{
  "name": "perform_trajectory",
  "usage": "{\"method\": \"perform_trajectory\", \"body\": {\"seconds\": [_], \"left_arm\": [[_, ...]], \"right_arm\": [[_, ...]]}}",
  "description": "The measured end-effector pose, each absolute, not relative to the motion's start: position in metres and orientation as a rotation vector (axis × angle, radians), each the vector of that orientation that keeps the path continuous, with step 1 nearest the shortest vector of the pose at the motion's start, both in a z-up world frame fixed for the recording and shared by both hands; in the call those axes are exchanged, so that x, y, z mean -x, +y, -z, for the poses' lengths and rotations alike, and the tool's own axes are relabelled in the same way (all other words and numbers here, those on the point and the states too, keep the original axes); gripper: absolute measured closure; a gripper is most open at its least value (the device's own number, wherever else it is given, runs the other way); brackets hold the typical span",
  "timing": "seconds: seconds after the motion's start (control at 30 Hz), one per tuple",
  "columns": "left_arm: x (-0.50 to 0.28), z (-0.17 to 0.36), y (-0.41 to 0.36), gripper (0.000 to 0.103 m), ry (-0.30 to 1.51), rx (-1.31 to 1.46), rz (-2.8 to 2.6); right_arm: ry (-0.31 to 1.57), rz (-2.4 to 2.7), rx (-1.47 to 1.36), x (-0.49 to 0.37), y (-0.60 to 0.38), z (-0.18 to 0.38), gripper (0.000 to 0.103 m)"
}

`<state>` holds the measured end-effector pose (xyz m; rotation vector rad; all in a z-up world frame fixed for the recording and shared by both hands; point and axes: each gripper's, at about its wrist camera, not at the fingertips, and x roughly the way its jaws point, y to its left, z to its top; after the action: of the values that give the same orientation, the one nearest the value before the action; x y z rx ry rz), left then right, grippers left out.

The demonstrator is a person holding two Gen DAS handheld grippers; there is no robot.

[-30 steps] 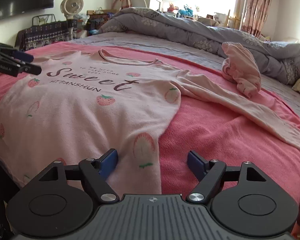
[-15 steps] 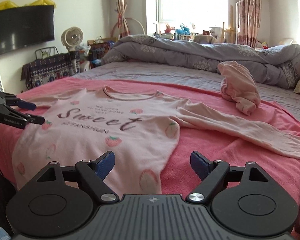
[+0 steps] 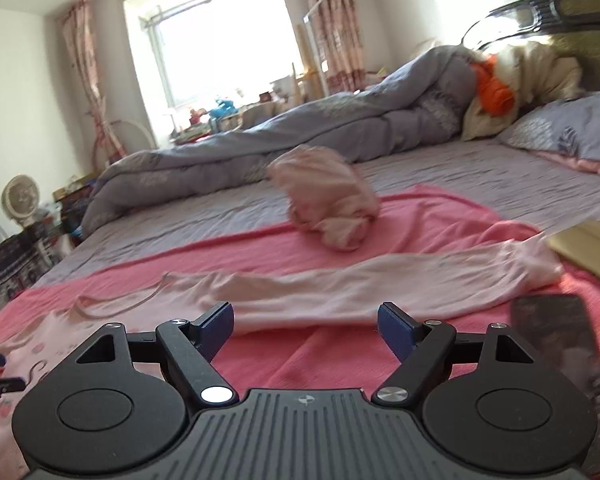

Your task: Fold clothes

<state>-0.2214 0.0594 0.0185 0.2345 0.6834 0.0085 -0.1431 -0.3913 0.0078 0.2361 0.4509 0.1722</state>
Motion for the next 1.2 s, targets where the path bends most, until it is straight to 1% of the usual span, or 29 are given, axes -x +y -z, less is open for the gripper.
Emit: {"method": "perform_trajectory", "body": {"seconds": [0.03, 0.1, 0.13, 0.17, 0.23, 0.3, 0.47, 0.53, 0.63, 0.77, 0.83, 0.9, 0.93, 1.03, 1.07, 1.1, 1.13, 1.2], "left_arm": [[0.213, -0.019, 0.057, 0.031, 0.682, -0.233, 0.000], [0.194, -0.021, 0.050, 0.031, 0.679, -0.233, 0.015], [0.182, -0.021, 0.046, 0.031, 0.677, -0.235, 0.021], [0.169, -0.022, 0.041, 0.031, 0.674, -0.244, 0.021], [0.142, -0.024, 0.030, 0.031, 0.667, -0.264, 0.019], [0.113, -0.024, 0.017, 0.031, 0.662, -0.284, 0.020], [0.053, -0.012, -0.024, 0.031, 0.643, -0.362, 0.022], [0.035, -0.004, -0.038, 0.031, 0.636, -0.401, 0.002], [0.011, 0.007, -0.049, 0.031, 0.662, -0.344, 0.036], [-0.018, 0.027, -0.057, 0.031, 0.708, -0.270, 0.054], [-0.029, 0.037, -0.057, 0.028, 0.710, -0.253, 0.038], [-0.038, 0.036, -0.052, 0.028, 0.713, -0.227, 0.035], [-0.044, 0.035, -0.050, 0.028, 0.724, -0.216, 0.034], [-0.064, 0.037, -0.043, 0.028, 0.757, -0.184, 0.000], [-0.064, 0.035, -0.041, 0.027, 0.764, -0.167, -0.004], [-0.064, 0.034, -0.039, 0.028, 0.772, -0.151, -0.008], [-0.060, 0.032, -0.040, 0.028, 0.769, -0.162, -0.010], [-0.048, 0.031, -0.044, 0.028, 0.734, -0.226, -0.009]], "right_arm": [[0.432, -0.129, -0.241, 0.139, -0.405, -0.012, 0.025], [0.435, -0.042, -0.268, 0.123, -0.439, -0.015, 0.034], [0.439, 0.002, -0.283, 0.115, -0.456, -0.016, 0.042], [0.453, 0.028, -0.305, 0.107, -0.473, -0.014, 0.047], [0.499, 0.050, -0.355, 0.092, -0.498, -0.008, 0.050], [0.534, 0.055, -0.363, 0.079, -0.515, -0.001, 0.050], [0.594, 0.002, -0.213, 0.043, -0.498, 0.008, 0.049], [0.626, -0.049, -0.127, 0.027, -0.476, 0.012, 0.048], [0.658, -0.201, 0.032, 0.013, -0.420, 0.017, 0.048], [0.701, -0.396, 0.151, -0.004, -0.335, 0.025, 0.049], [0.715, -0.477, 0.206, -0.012, -0.296, 0.031, 0.050], [0.729, -0.501, 0.290, -0.021, -0.257, 0.043, 0.059], [0.721, -0.481, 0.328, -0.028, -0.243, 0.052, 0.068], [0.639, -0.369, 0.380, -0.053, -0.222, 0.068, 0.062], [0.637, -0.294, 0.379, -0.066, -0.225, 0.073, 0.068], [0.645, -0.209, 0.375, -0.080, -0.231, 0.079, 0.070], [0.652, -0.124, 0.371, -0.095, -0.236, 0.085, 0.070], [0.688, -0.131, 0.196, -0.106, -0.263, 0.073, 0.072]]}}
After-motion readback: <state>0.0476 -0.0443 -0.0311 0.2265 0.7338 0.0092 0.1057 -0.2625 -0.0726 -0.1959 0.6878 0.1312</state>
